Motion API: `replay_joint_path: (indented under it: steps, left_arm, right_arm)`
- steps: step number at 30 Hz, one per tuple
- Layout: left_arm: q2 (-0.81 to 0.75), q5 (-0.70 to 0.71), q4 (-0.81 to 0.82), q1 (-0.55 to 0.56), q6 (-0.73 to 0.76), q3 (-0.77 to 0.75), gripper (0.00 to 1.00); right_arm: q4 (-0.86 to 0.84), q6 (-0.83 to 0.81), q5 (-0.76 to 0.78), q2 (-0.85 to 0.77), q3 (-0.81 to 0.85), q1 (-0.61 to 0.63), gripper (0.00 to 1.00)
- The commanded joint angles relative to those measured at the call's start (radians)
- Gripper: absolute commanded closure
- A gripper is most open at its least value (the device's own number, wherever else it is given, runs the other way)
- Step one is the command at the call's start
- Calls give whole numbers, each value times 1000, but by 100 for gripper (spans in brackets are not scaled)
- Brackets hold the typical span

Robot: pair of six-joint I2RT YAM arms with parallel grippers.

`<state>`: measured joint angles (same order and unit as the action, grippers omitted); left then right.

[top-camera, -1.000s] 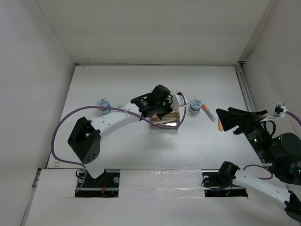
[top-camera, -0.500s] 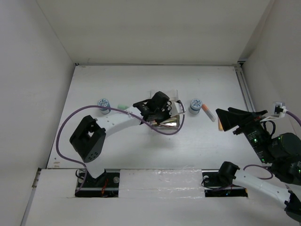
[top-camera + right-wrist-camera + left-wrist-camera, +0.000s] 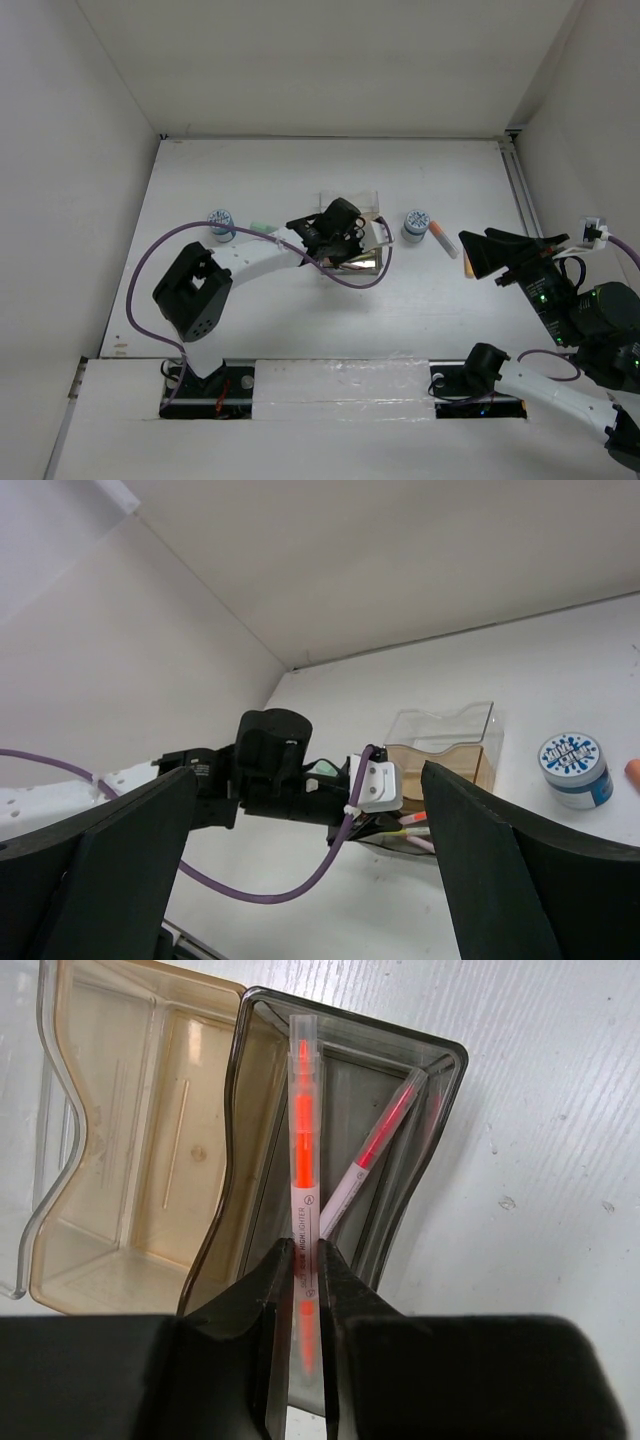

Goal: Sort the stationery into containers
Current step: Place the stationery into the container, then grab a piece of stationery with the right arm

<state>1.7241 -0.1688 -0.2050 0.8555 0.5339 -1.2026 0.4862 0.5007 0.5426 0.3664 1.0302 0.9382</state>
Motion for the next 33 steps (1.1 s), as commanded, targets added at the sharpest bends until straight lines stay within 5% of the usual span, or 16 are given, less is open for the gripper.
replay_joint_path:
  steps: [1,17,19,20,27,30,33]
  left_arm:
    - [2,-3,22,-7,-6,-3,92]
    - [-90,58,22,-7,-66,-66,70]
    - [-148,92,50,-7,-107,-66,54]
    - [-170,147,91,-7,-127,-66,1]
    - [-326,570,86,-24,-487,-147,1]
    - [-375,456,-127,-151,-742,-244,1]
    - [-452,204,-182,-348,-994,-154,1]
  right_arm:
    - [-43,-14,7,6,-7,10,0]
    - [-43,-14,-12,25,-7,10,0]
    - [-43,-14,-12,37,-7,10,0]
    - [-43,-14,-12,37,-7,10,0]
    - [11,36,26,135,13,10,0]
    - [58,134,89,235,37,10,0]
    - [84,234,102,336,51,10,0]
